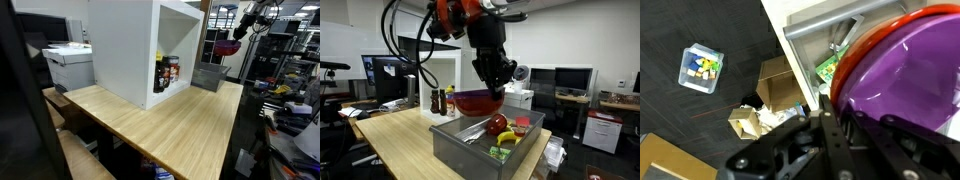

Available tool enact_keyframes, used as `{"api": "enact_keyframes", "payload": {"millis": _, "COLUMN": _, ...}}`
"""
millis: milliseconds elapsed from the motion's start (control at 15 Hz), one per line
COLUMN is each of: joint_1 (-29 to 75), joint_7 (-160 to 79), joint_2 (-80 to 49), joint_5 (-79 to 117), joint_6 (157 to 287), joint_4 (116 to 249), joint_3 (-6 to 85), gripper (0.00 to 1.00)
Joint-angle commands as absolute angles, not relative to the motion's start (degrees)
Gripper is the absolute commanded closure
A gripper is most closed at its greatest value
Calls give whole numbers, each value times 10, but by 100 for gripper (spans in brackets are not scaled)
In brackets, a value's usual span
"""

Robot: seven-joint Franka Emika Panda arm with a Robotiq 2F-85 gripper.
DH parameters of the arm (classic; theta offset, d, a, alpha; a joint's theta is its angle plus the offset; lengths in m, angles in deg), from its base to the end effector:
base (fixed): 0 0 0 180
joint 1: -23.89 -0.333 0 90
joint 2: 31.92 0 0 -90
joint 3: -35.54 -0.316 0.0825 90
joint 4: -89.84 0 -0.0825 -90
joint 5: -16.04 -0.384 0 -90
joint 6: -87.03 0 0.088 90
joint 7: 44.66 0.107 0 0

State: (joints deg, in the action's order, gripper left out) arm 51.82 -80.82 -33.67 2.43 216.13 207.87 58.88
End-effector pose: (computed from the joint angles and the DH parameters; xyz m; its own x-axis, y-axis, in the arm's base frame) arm 0.3566 -0.4368 0.4699 0.8787 -0.3759 0.2942 -0.3754 -0.9249 -0.0606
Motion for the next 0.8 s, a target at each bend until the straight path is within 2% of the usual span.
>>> {"api": "enact_keyframes", "payload": {"millis": 0, "joint_1": 506, "joint_7": -799, "joint_2": -363, "joint_5": 39, "joint_6": 2141, "joint_4": 2075, "joint_3": 600, "gripper": 97}}
{"api": "enact_keyframes", "payload": {"millis": 733, "joint_1": 492, "joint_7": -791, "joint_2": -392, "joint_5": 58, "joint_6": 2124, "joint_4": 2058, "joint_3": 608, "gripper": 97}}
